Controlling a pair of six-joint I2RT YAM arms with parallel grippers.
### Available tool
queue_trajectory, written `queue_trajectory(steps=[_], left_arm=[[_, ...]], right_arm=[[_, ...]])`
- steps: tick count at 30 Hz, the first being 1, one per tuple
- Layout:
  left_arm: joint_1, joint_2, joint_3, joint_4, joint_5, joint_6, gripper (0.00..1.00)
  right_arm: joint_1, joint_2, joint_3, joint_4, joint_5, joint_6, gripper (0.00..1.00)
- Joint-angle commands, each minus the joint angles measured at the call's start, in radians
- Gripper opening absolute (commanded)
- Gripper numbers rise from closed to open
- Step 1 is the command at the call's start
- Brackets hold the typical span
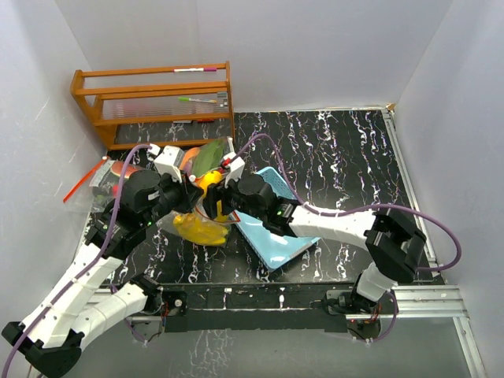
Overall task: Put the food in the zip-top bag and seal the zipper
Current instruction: Place the fake fruit in the zipper food storage bag.
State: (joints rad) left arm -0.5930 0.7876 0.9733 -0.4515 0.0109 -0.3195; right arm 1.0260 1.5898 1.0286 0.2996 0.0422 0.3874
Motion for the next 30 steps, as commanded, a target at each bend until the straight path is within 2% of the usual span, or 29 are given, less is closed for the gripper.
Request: queue_trajectory(steps=[1,3,4,5,6,18,23,30], left_arm=[[-0.006,-0.007,0.042,0.017,0.014,-0.004,0.0],[-0.005,-0.003,0.04,0.022,0.001,0.001,0.0],[-0.005,-0.001,0.037,0.024,-0.006,0.004,0.0],[-0.005,0.002,0.036,0.027,-0.013,0.008,0.0],[-0.005,0.006,0.035,0.029,-0.017,0.012,0.0],[-0.005,0.059,0.033,0.066,-0.068,0.03,0.0],[-0.005,0.072,0.04,0.071,-0.077,0.029,0.0],[-0.005,0.082,0.052,0.077,-0.087,0.033,0.0]], right_arm=[[0.002,0.016,0.074,-0.027,-0.03,-0.014,0.76],[0.003,0.005,0.072,-0.04,-0.063,-0.005,0.8],[0.003,-0.002,0.07,-0.049,-0.078,-0.002,0.85],[0.005,-0.013,0.068,-0.062,-0.09,0.0,0.96],[0.011,-0.023,0.065,-0.07,-0.096,-0.002,0.98],[0.045,-0.247,0.038,-0.215,-0.105,-0.001,0.98],[0.044,-0.296,0.026,-0.354,-0.028,0.077,0.98],[0.065,-0.263,-0.093,-0.399,0.042,0.252,0.98]])
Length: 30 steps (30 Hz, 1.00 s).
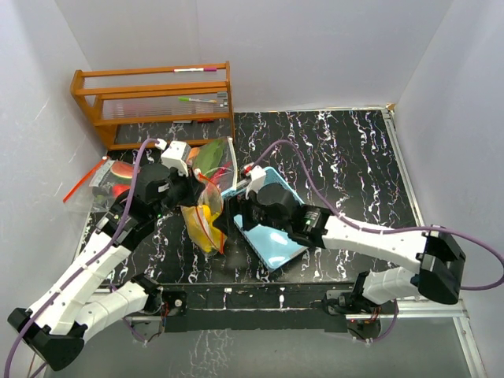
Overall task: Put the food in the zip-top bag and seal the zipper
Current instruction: Place the fake fruit in the zipper food storage bag, then place the zipper food storage bag in the bin.
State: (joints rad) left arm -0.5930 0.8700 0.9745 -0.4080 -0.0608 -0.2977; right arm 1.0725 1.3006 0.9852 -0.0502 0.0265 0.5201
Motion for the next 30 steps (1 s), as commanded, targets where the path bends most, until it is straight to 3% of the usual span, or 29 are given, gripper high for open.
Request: queue_trajectory(steps=[1,9,17,27,30], left_arm=[[-0.005,0.002,0.055,0.034,-0.014,0.011,0.0],[-0.005,0.001,0.057,0.036,-0.011,0.011,0.0],[-0.006,-0.009,0.049,0.037,-0.01,0.008,0.0],[-0.006,-0.022,0.063,0.022,-0.021,0.015,0.0],[-0.006,-0.019,0.088,0.004,-0.033,0.023,0.0]], right_arm=[[0.029,0.036,-0.061,-0.04,0.069,0.145,0.98],[0.137,0.056,-0.111,0.045,0.272,0.279,0.97],[0.16,0.146,-0.058,0.016,0.342,0.297,0.85],[0.182,0.177,-0.033,0.052,0.317,0.284,0.13],[0.184,0.138,-0.006,0.044,0.318,0.256,0.08]])
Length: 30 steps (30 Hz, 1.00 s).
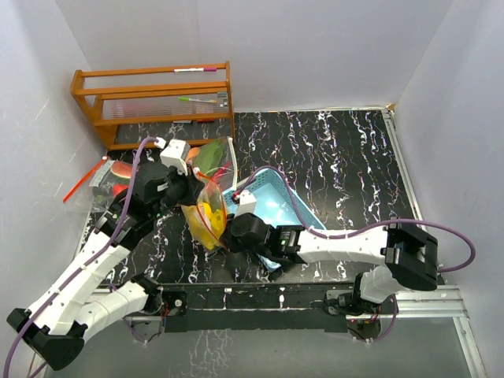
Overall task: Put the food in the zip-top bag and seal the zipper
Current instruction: Place the zipper food storage bag in the bin.
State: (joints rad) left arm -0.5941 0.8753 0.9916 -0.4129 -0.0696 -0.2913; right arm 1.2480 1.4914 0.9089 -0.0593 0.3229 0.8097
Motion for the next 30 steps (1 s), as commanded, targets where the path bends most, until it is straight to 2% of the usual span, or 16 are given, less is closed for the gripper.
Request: queue_trajectory(steps=[1,7,12,16,24,30], left_arm=[[-0.005,-0.022,0.087,-0.002,-0.031,0.022,0.0],[-0.005,-0.026,0.208,-0.105,-0.124,0.084,0.0],[-0.004,-0.044,0.289,-0.181,-0.249,0.137,0.0],[-0.004,-0.021,0.29,-0.184,-0.236,0.148,0.0],[-0.004,0.046,0.325,-0.076,-0.242,0.157,0.0],[-0.004,0.007,0.221,0.037,-0.255,0.096,0.0]], right_arm=[[0.008,-0.07,0.086,0.039,0.021,-0.045,0.08],[0.007,-0.175,0.311,-0.154,0.027,-0.146,0.08],[-0.006,-0.184,0.533,-0.31,-0.009,-0.206,0.08],[-0.016,-0.169,0.636,-0.381,-0.008,-0.244,0.08],[-0.13,-0.219,0.65,-0.502,0.144,-0.295,0.08],[-0.271,-0.321,0.533,-0.539,0.192,-0.302,0.08]])
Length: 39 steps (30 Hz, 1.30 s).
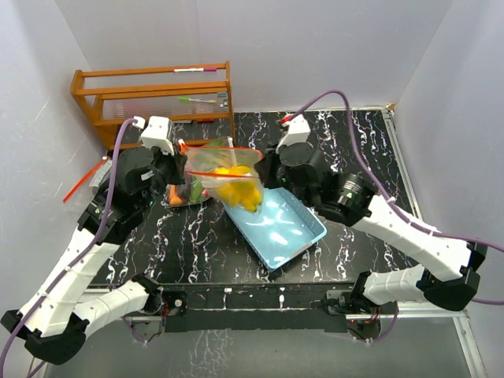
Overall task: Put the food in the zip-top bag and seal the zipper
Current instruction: Place the zipper food storage bag in the bin.
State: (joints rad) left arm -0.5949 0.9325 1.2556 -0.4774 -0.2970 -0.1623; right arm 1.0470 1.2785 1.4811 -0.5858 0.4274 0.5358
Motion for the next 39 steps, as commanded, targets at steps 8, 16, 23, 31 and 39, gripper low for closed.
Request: queue_trajectory(steps=[8,16,23,31,39], left_arm=[[-0.003,-0.064,-0.23,0.377,0.228,-0.154,0.0],[-0.004,0.035,-0.361,0.628,0.499,-0.3,0.0],[-0.011,0.133,-0.374,0.707,0.617,-0.365,0.0],[-0.016,0.184,-0.367,0.592,0.614,-0.334,0.0],[-0.016,0.166,-0.395,0.55,0.56,-0.304,0.0]], right_arm=[[-0.136,-0.168,-0.168,-0.017,0.119,-0.015,0.08],[-0.142,-0.245,-0.279,0.004,0.146,0.013,0.08],[-0.143,-0.324,-0.373,-0.033,0.182,0.067,0.08],[-0.143,-0.393,-0.49,-0.05,0.035,0.126,0.3],[-0.144,-0.424,-0.469,-0.076,-0.119,0.102,0.73]])
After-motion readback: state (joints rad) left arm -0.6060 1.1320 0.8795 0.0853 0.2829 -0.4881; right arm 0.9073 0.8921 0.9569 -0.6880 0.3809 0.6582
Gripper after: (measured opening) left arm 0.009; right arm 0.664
